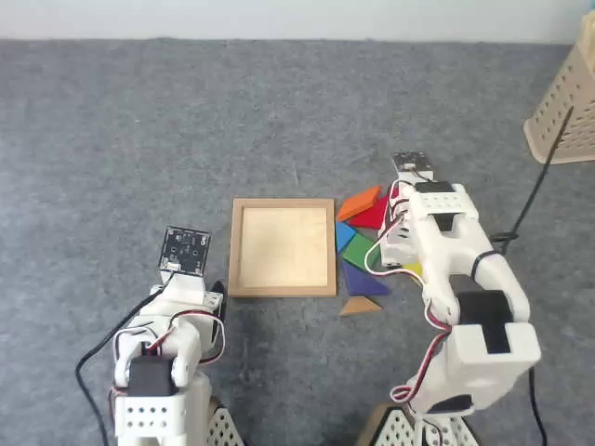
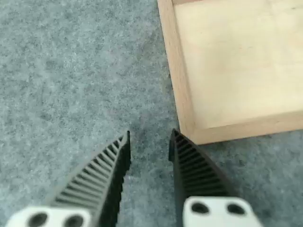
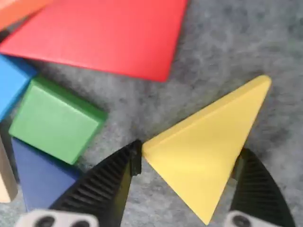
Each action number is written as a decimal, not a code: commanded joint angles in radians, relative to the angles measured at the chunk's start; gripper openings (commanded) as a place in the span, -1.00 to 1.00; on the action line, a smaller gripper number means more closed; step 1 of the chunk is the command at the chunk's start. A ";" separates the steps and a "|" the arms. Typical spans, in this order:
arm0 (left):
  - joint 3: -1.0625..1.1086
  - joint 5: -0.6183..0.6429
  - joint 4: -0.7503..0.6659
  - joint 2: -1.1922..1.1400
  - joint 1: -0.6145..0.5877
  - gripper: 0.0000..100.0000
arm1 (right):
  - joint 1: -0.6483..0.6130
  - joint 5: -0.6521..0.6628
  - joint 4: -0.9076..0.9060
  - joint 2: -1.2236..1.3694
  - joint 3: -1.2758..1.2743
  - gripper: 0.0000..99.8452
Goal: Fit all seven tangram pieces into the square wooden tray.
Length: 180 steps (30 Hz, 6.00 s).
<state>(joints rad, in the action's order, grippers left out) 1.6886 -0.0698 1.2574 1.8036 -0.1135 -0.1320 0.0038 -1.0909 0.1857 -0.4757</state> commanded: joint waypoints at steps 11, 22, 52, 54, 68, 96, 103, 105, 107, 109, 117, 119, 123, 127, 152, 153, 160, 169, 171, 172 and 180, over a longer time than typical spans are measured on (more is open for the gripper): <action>-0.004 0.008 0.005 0.015 0.000 -0.73 | -0.012 0.003 0.010 0.036 0.066 -0.43; -0.004 0.008 0.005 0.015 0.000 -0.73 | -0.012 0.003 0.008 0.030 0.066 -0.55; -0.004 0.008 0.005 0.015 0.000 -0.73 | -0.093 0.014 0.005 -0.251 -0.049 -0.54; -0.004 0.008 0.005 0.015 0.000 -0.73 | -0.093 -0.029 0.001 -0.251 -0.046 -0.49; -0.004 0.008 0.005 0.015 0.000 -0.73 | -0.059 -0.112 0.015 -0.093 0.060 -0.34; -0.004 0.008 0.005 0.015 0.000 -0.73 | -0.022 -0.109 -0.042 0.047 0.118 -0.60; -0.004 0.008 0.005 0.015 0.000 -0.73 | -0.022 -0.075 -0.048 -0.008 0.106 -0.60; -0.004 0.008 0.005 0.015 0.000 -0.73 | -0.031 -0.075 -0.053 -0.067 0.083 -0.60; -0.004 0.008 0.005 0.015 0.000 -0.73 | -0.036 -0.052 -0.045 -0.127 0.044 -0.60; -0.004 0.008 0.005 0.015 0.000 -0.73 | -0.051 -0.034 -0.044 -0.177 0.011 -0.60; -0.004 0.008 0.005 0.015 0.000 -0.73 | -0.159 -0.011 -0.045 -0.315 -0.021 -0.60; -0.004 0.008 0.005 0.015 0.000 -0.73 | -0.202 -0.009 -0.054 -0.321 0.005 -0.60; -0.004 0.008 0.005 0.015 0.000 -0.73 | -0.294 0.052 -0.056 -0.321 0.071 -0.60; -0.004 0.008 0.005 0.015 0.000 -0.73 | -0.417 0.121 -0.056 -0.308 0.147 -0.60; -0.004 0.008 0.005 0.015 0.000 -0.73 | -0.593 0.500 -0.108 0.156 0.551 -0.60; -0.004 0.008 0.005 0.015 0.000 -0.73 | -0.591 0.499 -0.116 0.142 0.551 -0.60; -0.004 0.008 0.005 0.015 0.000 -0.73 | -0.486 0.301 -0.177 -0.047 0.545 -0.60; -0.004 0.008 0.005 0.015 0.000 -0.73 | -0.387 0.262 -0.145 -0.196 0.416 -0.60; -0.004 0.008 0.005 0.015 0.000 -0.73 | -0.387 0.261 -0.067 -0.196 0.350 -0.60; -0.004 0.008 0.005 0.015 0.000 -0.73 | -0.381 0.241 -0.027 -0.189 0.327 -0.60; -0.004 0.008 0.005 0.015 0.000 -0.73 | -0.354 -0.193 0.243 -0.056 0.295 -0.79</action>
<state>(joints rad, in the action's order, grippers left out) 1.6886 -0.0698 1.2574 1.8036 -0.1135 -0.4987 -0.0069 -0.9620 0.1227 -0.1918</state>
